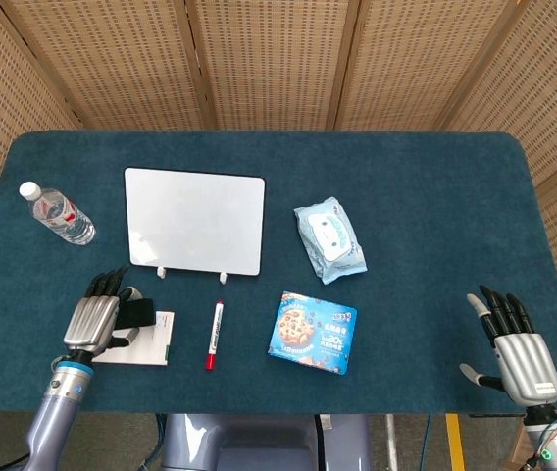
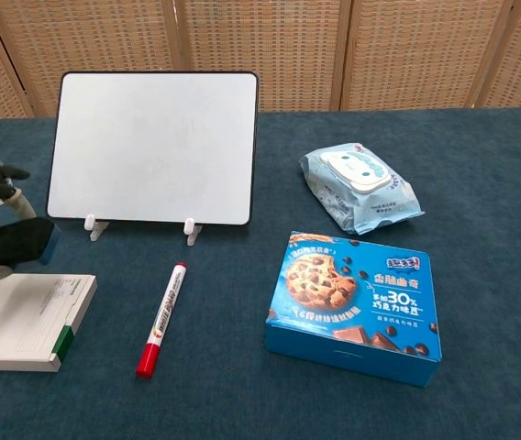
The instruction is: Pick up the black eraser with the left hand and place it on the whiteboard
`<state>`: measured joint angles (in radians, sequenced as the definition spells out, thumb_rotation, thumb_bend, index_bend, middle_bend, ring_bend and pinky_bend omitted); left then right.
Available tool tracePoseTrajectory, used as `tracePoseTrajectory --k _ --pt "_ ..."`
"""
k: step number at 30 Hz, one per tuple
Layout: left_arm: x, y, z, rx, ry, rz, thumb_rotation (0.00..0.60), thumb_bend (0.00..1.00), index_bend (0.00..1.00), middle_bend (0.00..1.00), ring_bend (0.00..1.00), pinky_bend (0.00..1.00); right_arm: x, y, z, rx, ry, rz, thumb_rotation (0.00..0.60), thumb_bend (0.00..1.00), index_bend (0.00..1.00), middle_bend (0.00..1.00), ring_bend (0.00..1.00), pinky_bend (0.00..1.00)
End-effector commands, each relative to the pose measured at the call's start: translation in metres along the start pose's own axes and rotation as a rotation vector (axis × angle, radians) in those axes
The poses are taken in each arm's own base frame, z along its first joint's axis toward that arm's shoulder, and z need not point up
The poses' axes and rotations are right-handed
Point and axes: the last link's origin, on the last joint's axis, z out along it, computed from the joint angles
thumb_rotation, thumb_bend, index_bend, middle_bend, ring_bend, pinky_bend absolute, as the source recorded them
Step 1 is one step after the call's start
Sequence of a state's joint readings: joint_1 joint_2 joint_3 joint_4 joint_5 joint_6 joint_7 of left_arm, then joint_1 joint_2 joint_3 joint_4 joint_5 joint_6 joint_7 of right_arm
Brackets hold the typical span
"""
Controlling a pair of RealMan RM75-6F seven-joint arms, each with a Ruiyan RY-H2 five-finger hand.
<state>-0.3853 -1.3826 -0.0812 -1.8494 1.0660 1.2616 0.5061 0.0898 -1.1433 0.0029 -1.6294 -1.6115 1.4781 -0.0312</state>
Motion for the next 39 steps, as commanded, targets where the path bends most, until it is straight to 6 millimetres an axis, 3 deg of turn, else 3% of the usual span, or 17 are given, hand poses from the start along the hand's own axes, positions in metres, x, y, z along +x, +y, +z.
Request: tracePoseTrajectory --k 1,9,15,25,33,39 --pt "0.011 0.003 0.006 -0.014 0.04 0.02 0.6 0.31 0.38 0.0 0.0 0.0 0.0 0.0 0.0 -0.001 0.0 0.0 0.6 0.05 0.0 0.0 0.0 0.0" --pt "0.041 0.012 0.028 -0.04 0.16 0.085 0.6 0.31 0.4 0.0 0.0 0.0 -0.001 0.001 0.002 -0.004 -0.008 0.004 0.6 0.05 0.0 0.0 0.0 0.0" --pt "0.057 0.021 0.06 -0.092 0.342 0.199 0.6 0.32 0.41 0.0 0.0 0.0 -0.002 0.004 0.004 -0.015 -0.015 0.012 0.6 0.05 0.0 0.0 0.0 0.0" --pt "0.053 0.033 0.108 -0.172 0.595 0.321 0.6 0.31 0.41 0.0 0.0 0.0 -0.002 0.008 0.007 -0.025 -0.026 0.034 0.6 0.05 0.0 0.0 0.0 0.0" --pt "0.049 0.048 0.139 -0.248 0.647 0.319 0.6 0.31 0.41 0.0 0.0 0.0 -0.005 0.009 0.011 -0.027 -0.045 0.037 0.6 0.05 0.0 0.0 0.0 0.0" --pt "0.035 0.055 0.154 -0.275 0.633 0.349 0.6 0.3 0.41 0.0 0.0 0.0 -0.005 0.009 0.012 -0.028 -0.05 0.044 0.6 0.05 0.0 0.0 0.0 0.0"
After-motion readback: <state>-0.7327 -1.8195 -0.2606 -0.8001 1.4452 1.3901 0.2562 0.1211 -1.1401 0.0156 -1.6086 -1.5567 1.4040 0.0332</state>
